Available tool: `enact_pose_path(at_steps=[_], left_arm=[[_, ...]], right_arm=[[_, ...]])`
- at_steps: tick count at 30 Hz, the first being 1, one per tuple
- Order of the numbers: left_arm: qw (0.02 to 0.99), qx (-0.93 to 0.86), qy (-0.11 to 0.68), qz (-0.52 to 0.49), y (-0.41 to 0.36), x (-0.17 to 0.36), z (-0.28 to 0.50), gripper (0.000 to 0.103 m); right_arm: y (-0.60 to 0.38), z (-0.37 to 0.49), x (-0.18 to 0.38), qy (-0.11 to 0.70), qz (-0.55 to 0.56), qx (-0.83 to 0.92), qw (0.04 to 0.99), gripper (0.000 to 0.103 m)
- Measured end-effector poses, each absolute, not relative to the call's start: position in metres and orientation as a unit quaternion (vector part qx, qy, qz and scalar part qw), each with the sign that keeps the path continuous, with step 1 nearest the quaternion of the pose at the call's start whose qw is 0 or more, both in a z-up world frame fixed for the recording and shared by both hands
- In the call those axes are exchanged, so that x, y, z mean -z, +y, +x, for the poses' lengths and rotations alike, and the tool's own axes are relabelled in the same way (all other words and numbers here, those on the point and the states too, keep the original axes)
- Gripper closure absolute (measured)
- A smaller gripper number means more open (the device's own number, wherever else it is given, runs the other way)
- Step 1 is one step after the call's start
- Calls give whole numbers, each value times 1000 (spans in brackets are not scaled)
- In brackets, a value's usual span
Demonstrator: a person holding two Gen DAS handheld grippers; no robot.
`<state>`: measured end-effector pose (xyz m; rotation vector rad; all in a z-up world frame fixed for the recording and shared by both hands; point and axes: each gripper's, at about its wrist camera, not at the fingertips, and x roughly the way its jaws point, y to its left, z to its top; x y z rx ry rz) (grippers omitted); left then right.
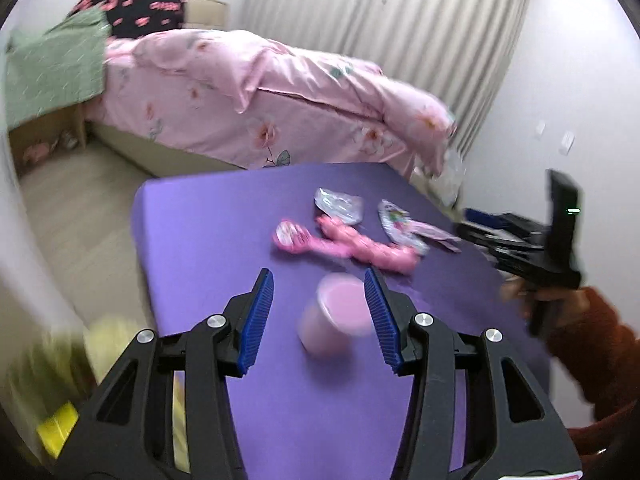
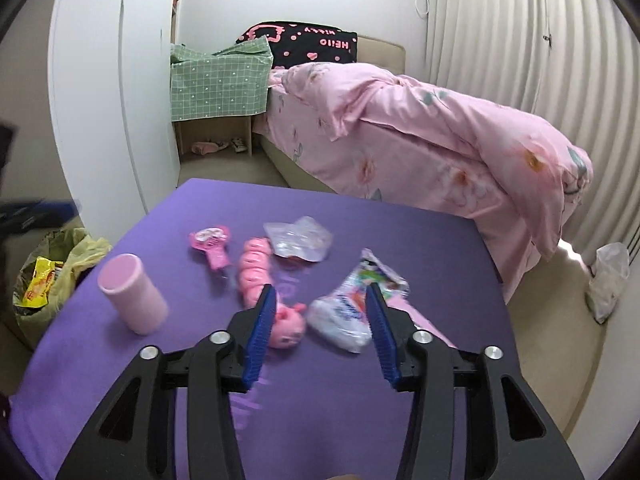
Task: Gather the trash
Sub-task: 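Grasp the pink lollipop card with the left tool while the right tool grasps the pink wrapper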
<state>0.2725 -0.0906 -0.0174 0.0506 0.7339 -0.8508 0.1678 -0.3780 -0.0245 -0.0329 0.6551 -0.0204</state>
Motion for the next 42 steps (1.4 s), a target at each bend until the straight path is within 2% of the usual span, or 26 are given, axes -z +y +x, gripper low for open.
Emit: enact_pose_path(at_steps=[3,7,10,17,19,22,24,25,26,27,42], left_arm=[[830,417,366,59,-126,30,315,58],[796,418,435,49,-166,61,368,58],[791,401,458,68,-186,77,384,58],[780,362,491,141,-211,97,379,58],[774,363,500,137,-210,97,378,58],[764,369,517,118,-204,99,378,58],[765,369,516,110,-201,98,377,61],[769,370,510,108,-198,97,376,66],[773,368,506,107,-198,95,376,81],[776,365,504,105,-194,93,376,86],[845,303,436,62,-141,45,365,89]], right_arm=[[-396,175,32,332,-10,22,943,55],[-418,189,42,350,-6,50,935,55],[-428,198,49,363,-10,60,930,55],[-445,217,63,369,17,67,927,54],[-448,220,66,368,23,69,927,48],[-449,225,71,371,20,72,926,48],[-450,227,75,379,24,69,923,48],[-450,227,76,380,23,66,922,48],[-451,226,77,381,23,61,922,48],[-452,226,77,384,24,55,922,48],[-468,216,99,440,67,16,895,48]])
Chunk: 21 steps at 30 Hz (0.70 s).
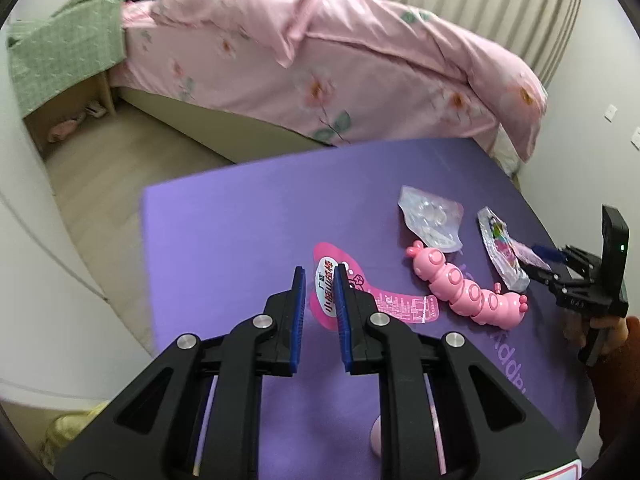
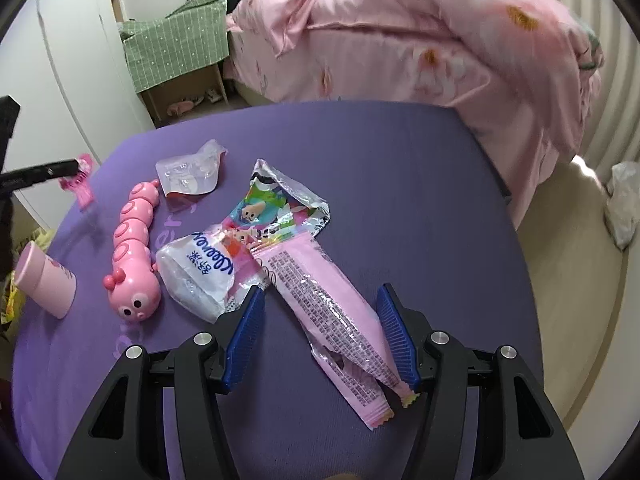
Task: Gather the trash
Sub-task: 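Grasp the pink lollipop card with the left tool while the right tool grasps the pink wrapper, then carry the lollipop card into the trash bag with the left tool while the right tool lifts the pink wrapper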
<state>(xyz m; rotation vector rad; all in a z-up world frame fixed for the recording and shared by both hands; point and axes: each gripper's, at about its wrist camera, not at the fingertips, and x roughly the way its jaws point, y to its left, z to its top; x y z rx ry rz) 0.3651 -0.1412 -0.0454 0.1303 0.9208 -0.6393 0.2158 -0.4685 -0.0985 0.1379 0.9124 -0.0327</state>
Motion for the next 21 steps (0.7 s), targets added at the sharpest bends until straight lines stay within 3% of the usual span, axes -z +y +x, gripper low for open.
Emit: enact_pose_path(at_steps=[2,4,7,21], left_arm=[[854,291,428,57,-129,39,357,89],[861,283,419,52,-116,32,347,89],[869,275,408,41,-100,25,332,89],[897,244,369,-16,-25,-3,247,89]], right_arm=[[-463,212,98,442,65,12,895,54],[-458,210,98,445,53,18,894,72],[-449,206,95,444,30,33,895,87],[-392,166,24,359,49,-22,932,92]])
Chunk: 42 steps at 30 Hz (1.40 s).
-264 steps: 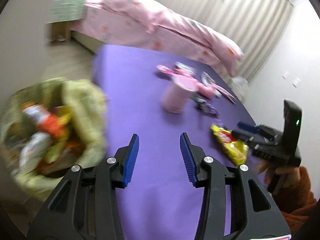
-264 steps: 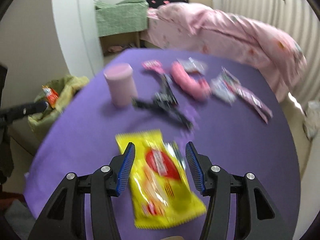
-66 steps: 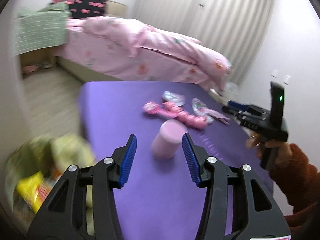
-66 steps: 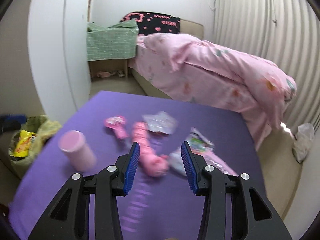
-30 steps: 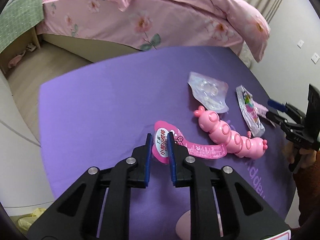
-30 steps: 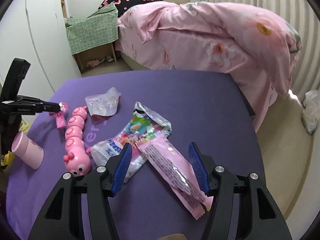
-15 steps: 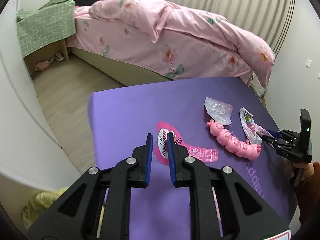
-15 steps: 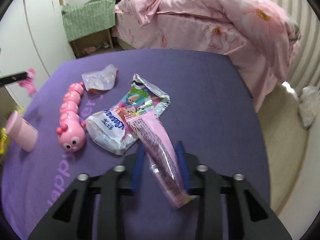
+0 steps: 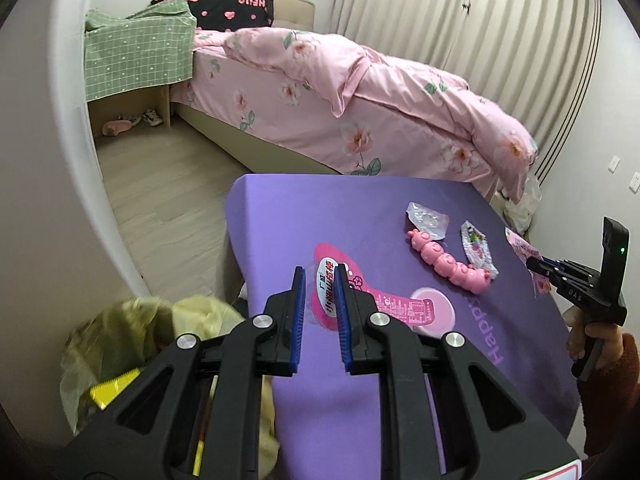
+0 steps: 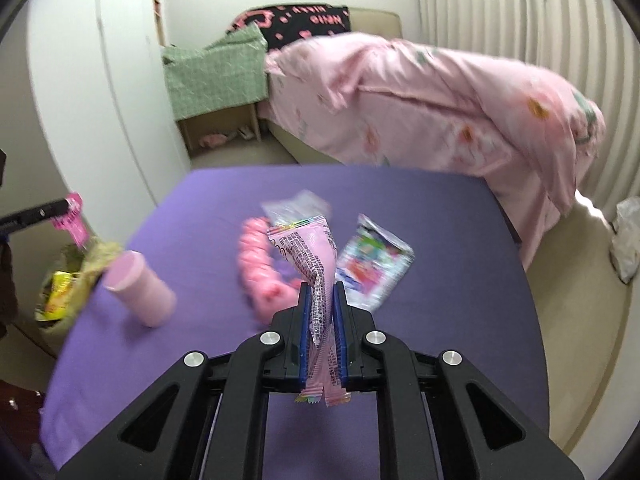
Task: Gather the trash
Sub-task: 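Carry the lollipop card into the trash bag with the left tool while the right tool lifts the pink wrapper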
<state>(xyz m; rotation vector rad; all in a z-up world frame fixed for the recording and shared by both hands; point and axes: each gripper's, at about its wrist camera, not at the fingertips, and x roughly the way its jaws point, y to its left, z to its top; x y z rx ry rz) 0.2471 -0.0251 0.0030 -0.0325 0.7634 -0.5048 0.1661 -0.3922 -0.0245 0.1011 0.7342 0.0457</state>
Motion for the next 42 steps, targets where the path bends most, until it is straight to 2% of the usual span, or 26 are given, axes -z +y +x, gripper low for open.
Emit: enact_pose_path(at_steps=[10,18,32,42], left_arm=[[906,222,358,-34,28,0,177,89],[925,167,339,-42,76,-1,151,89],[935,97,340,-29,108,11,153,89],[908,89,397,-98,121,52,194,89]], right_arm=[[-299,138,-21,309,23,-90,947,92],[-230,127,-45,280,-28,-137,950,92],[-186,117,-35,283,-56,-172,942,92],[-189,115,-27,293,-43,-170,940,92]])
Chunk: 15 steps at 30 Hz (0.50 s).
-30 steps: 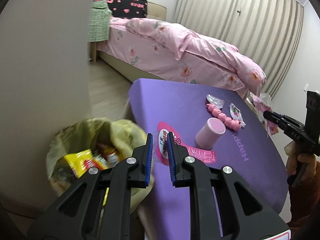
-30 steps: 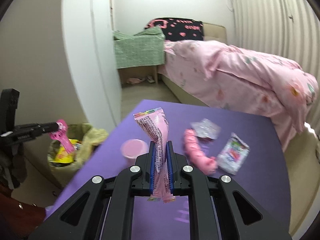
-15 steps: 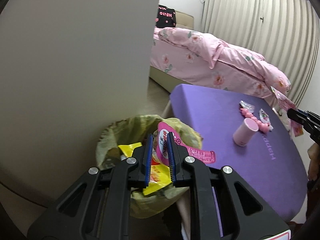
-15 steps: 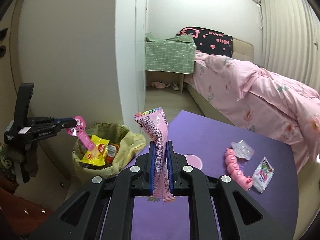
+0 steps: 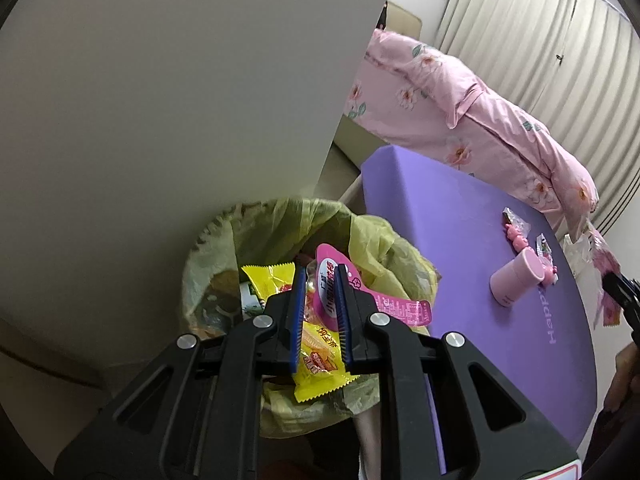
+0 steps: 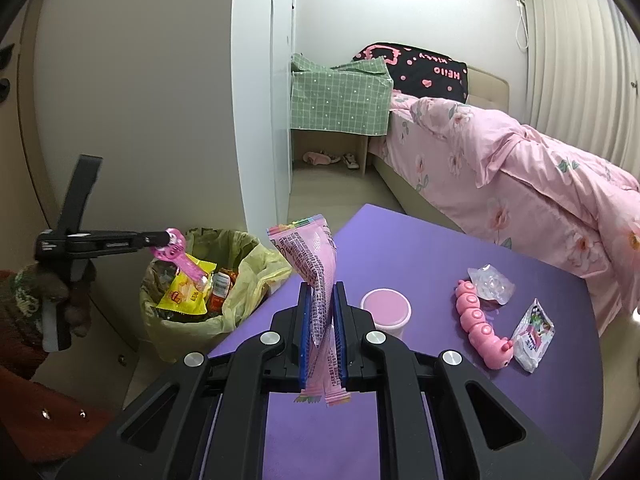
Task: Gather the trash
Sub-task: 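Carry the lollipop card into the trash bag with the left tool while the right tool lifts the pink wrapper, then lower the pink wrapper into the trash bag and open the right tool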
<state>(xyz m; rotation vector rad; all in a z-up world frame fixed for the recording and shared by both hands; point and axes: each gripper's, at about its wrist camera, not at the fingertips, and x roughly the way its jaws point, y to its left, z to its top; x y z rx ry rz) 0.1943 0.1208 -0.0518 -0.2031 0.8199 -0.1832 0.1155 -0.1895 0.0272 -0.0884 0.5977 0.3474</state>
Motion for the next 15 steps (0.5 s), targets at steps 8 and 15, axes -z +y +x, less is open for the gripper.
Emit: enact_pose_path(at_steps=[8,15], left_arm=[[904,62,407,-112,132,71,209,89],[902,70,403,-136,152,70,202,73]], right_arm=[[-192,118,-17,306,-40,-169,936,92],[-188,122,-11,314,-39,-174,932,92]])
